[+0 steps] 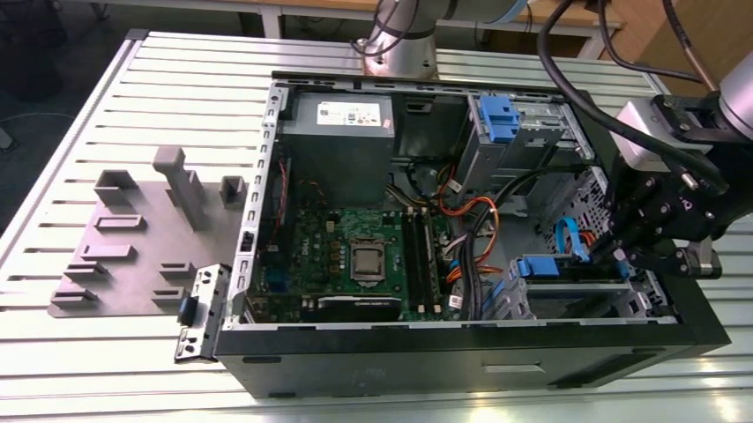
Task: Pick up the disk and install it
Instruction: 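Insert the second disk wire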
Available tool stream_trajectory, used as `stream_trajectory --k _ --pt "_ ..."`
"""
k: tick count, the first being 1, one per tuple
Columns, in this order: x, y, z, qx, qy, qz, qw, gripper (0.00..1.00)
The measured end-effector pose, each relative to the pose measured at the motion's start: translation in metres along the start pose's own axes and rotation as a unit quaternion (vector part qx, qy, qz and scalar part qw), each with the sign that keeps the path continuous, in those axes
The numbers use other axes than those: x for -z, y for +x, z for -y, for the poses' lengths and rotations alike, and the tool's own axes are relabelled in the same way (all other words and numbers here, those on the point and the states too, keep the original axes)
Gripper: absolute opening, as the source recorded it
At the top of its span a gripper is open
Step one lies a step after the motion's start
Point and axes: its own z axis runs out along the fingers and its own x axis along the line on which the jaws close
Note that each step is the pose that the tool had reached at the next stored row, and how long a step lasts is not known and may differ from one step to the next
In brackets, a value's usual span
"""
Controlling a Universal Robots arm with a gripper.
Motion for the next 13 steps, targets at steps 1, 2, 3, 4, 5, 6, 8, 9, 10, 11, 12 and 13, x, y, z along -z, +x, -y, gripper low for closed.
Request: stream_trajectory --k 1,2,3,4,5,6,8,9,10,11,12,13 --pt "0.0000 -0.0001 0.0000 0.000 0.0000 0.0000 1.00000 0.16" --pt "-0.0002 -0.0003 0.0000 0.000 0.0000 0.0000 1.00000 0.16" --pt "-0.0002 -0.0006 -0.0001 0.000 0.0000 -0.0001 1.00000 0.16" --pt "-0.0003 -0.0008 -0.0001 0.000 0.0000 -0.0001 1.00000 0.16" --pt "-0.0004 -0.0010 -0.0001 0.000 0.0000 0.0000 1.00000 0.16" --pt "-0.0005 -0.0011 -0.0002 0.000 0.0000 0.0000 1.00000 0.16" --pt "-0.0005 -0.0018 -0.0005 0.000 0.0000 -0.0001 1.00000 0.16" --pt "-0.0006 -0.0022 -0.0006 0.000 0.0000 0.0000 1.00000 0.16" --pt "-0.0007 -0.0026 -0.0008 0.000 0.0000 0.0000 1.00000 0.16" --pt "-0.0009 -0.0030 -0.0009 0.000 0.0000 0.0000 1.00000 0.16" --pt "-0.0012 -0.0032 -0.0010 0.000 0.0000 0.0000 1.00000 0.16" --pt "-0.0017 -0.0034 -0.0010 0.000 0.0000 0.0001 1.00000 0.16"
